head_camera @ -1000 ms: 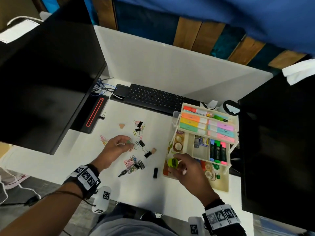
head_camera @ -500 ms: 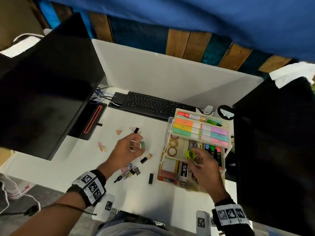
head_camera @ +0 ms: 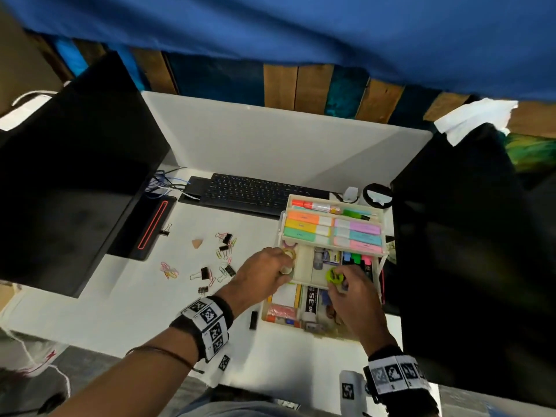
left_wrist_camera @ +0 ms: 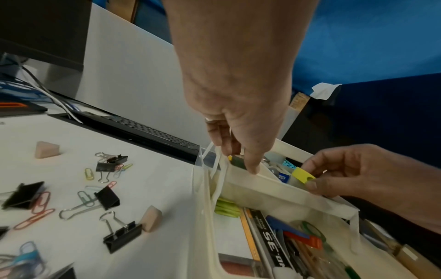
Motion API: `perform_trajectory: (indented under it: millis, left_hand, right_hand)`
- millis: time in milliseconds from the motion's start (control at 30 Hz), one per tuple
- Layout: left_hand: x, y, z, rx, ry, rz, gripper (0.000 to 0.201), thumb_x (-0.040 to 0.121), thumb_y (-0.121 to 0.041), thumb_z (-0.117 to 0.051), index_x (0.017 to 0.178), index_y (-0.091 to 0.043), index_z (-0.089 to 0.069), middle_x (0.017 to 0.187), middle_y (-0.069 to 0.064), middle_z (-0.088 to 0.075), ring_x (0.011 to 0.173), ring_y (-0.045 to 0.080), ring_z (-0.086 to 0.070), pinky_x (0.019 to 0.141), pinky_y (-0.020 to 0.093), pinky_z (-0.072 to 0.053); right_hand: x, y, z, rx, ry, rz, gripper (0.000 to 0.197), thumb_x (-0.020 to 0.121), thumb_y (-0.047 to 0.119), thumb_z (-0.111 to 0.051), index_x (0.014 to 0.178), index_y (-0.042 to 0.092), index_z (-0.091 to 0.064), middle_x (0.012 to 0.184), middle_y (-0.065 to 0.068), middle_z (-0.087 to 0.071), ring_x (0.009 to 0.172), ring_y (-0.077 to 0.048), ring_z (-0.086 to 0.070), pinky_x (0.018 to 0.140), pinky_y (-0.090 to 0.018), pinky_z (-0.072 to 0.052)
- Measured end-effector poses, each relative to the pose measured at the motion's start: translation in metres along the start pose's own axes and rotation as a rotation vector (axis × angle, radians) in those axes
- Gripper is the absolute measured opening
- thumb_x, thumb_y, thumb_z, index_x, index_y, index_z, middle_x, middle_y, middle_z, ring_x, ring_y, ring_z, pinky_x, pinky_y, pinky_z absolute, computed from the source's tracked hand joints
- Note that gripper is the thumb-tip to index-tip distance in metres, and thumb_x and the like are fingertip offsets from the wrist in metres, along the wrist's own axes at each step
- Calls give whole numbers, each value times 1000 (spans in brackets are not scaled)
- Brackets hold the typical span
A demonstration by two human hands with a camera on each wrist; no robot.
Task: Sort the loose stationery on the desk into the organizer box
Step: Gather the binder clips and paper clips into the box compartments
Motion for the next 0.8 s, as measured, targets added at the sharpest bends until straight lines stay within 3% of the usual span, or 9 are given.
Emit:
perform_trajectory:
  millis: [67,133,333,500,633,800]
  left_hand:
    - [-1,0,-2,51,7,-22,15,92,-30,-72,106,-25,-74,109,-4,-68,98,17,-62,86,35,-53]
    - [-3,0,-5,102,20,-26,15,93,-32,-69,107,-29,-75,112,-6,-66,99,16,-63,86,37,-54]
    - [-3,-3,-8,206,0,-31,18,96,-34,-62,107,-29,-75,116,-4,-60,96,18,-61,84,38,-55]
    - [-3,-2,-5,255,-15,21,19,97,-32,-59,106,-28,-75,117,0,-60,98,20,-60,82,37,-55]
    - [-4,1,-7,237,25,17,21,98,-34,-56,107,-30,-74,119,-1,-58,98,20,-60,84,38,-55]
    - [-5,4,-7,177,41,-31,19,97,-31,-61,111,-30,-73,119,-2,-60,99,20,-59,87,39,-54]
  right_hand:
    - [-1,-10,-2,-2,0,8,18,90,17,-76,105,22,-67,105,12,-59,96,-10,-61,81,-24,-55]
    - [0,-17,-3,10,-2,-4,17,89,16,-75,103,23,-67,106,12,-59,98,-10,-61,85,-33,-58]
    - [5,-9,-10,-50,-34,76,2,90,18,-77,90,16,-75,99,6,-63,100,-14,-57,88,-29,-51]
    - [15,-9,-12,-130,-73,9,5,89,17,-78,85,15,-78,95,2,-65,96,-19,-55,82,-33,-50]
    - [14,-4,-12,-151,-107,-42,4,88,16,-79,86,13,-78,96,0,-65,97,-21,-58,78,-28,-46]
    - [8,1,-12,-139,-157,-48,5,89,16,-77,92,12,-77,98,-2,-65,99,-22,-61,87,-36,-56]
Point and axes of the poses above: each hand's wrist, its own x-axis towards the middle knuckle, its own z-axis out of the back of the hand, y = z × x, the point moved 8 cm from there along x, towards the middle knuckle
